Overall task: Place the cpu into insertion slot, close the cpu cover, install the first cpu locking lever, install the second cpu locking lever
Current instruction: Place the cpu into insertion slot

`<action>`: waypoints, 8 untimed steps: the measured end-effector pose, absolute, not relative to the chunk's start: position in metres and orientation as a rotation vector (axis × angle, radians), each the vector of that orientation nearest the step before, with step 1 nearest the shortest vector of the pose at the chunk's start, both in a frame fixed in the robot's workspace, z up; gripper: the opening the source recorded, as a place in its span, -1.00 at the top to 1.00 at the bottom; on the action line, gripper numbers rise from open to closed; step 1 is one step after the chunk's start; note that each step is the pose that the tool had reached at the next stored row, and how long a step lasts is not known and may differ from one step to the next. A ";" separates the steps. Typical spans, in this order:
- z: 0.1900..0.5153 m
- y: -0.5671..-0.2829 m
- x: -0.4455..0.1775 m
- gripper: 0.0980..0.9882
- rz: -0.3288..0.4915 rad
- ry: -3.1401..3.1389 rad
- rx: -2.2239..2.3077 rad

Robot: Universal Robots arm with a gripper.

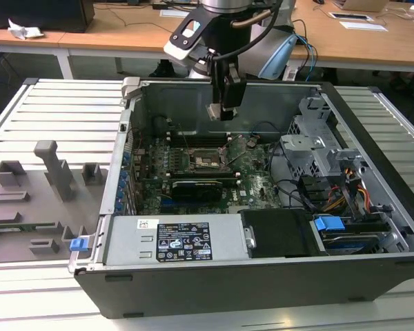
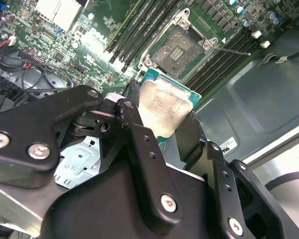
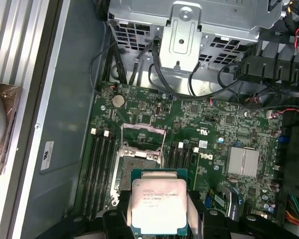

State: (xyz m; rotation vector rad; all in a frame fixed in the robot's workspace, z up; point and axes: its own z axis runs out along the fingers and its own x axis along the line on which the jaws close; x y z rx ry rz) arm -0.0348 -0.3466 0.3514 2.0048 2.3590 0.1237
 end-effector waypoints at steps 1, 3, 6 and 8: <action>0.351 -0.347 -0.035 0.03 0.124 2.359 2.005; 0.350 -0.347 -0.035 0.03 0.124 2.359 2.005; 0.350 -0.347 -0.035 0.03 0.124 2.359 2.005; 0.349 -0.347 -0.035 0.03 0.124 2.359 2.005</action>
